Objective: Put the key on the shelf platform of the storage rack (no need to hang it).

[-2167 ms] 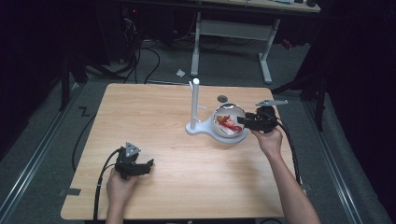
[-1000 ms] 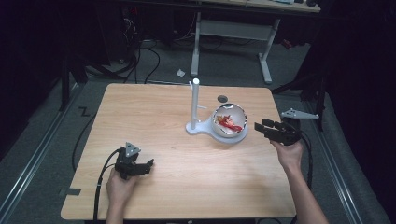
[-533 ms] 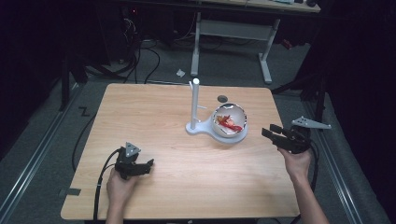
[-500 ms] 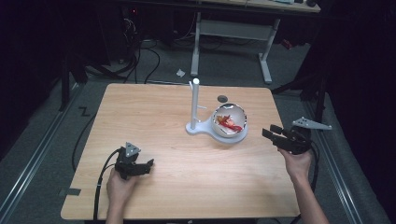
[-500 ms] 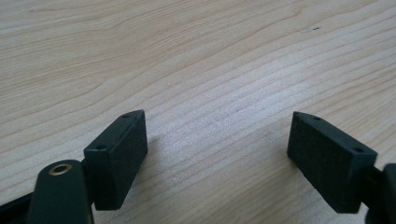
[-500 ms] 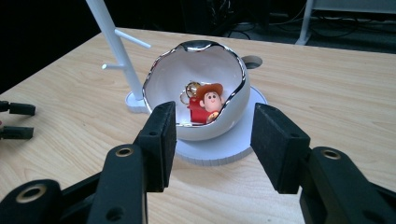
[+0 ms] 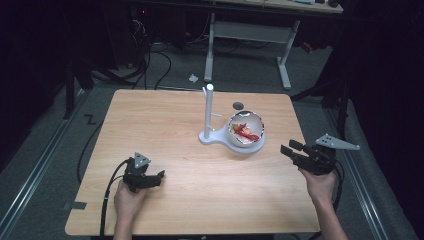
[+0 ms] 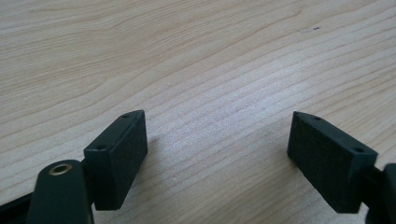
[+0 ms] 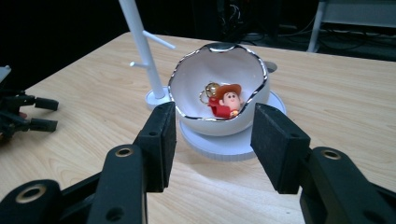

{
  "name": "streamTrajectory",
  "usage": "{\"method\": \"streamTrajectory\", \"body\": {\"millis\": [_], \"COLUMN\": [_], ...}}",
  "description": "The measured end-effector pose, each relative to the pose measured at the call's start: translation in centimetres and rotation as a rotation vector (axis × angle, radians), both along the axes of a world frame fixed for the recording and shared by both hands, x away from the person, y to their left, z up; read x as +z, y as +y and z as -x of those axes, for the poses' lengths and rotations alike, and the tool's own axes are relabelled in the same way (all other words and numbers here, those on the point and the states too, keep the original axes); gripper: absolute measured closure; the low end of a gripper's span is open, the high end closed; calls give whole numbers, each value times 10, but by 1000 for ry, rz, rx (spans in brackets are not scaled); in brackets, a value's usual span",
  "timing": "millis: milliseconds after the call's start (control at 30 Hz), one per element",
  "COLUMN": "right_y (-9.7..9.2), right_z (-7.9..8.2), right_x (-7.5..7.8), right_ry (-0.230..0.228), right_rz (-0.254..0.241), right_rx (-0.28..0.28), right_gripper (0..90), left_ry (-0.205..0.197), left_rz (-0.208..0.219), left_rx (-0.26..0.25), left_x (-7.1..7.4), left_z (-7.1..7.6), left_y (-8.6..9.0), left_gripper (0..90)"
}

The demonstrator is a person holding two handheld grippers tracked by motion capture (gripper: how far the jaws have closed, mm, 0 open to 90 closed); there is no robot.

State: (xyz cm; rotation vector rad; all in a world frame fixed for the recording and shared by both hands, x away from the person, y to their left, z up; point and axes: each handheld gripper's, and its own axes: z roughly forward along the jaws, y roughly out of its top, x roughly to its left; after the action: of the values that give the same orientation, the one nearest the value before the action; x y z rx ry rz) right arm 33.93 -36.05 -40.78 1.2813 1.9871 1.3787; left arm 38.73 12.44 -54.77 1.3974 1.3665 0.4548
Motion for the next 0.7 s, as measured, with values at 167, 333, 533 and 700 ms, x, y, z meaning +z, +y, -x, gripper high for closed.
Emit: {"method": "streamTrajectory", "body": {"millis": [167, 333, 533, 700], "right_y": [7, 13, 21, 25], "right_z": [5, 7, 7, 6], "right_x": [-4, -9, -16, -20], "right_ry": [-3, 6, 18, 22], "right_rz": [0, 3, 2, 0], "right_rx": [19, 34, 52, 63], "right_gripper": [504, 502, 502, 502], "left_ry": [0, 0, 0, 0], "left_rz": [0, 0, -1, 0], "left_rx": [0, 0, 0, 0], "left_x": [0, 0, 0, 0], "left_z": [0, 0, 0, 0], "left_y": [0, 0, 0, 0], "left_gripper": [203, 204, 204, 204]}}
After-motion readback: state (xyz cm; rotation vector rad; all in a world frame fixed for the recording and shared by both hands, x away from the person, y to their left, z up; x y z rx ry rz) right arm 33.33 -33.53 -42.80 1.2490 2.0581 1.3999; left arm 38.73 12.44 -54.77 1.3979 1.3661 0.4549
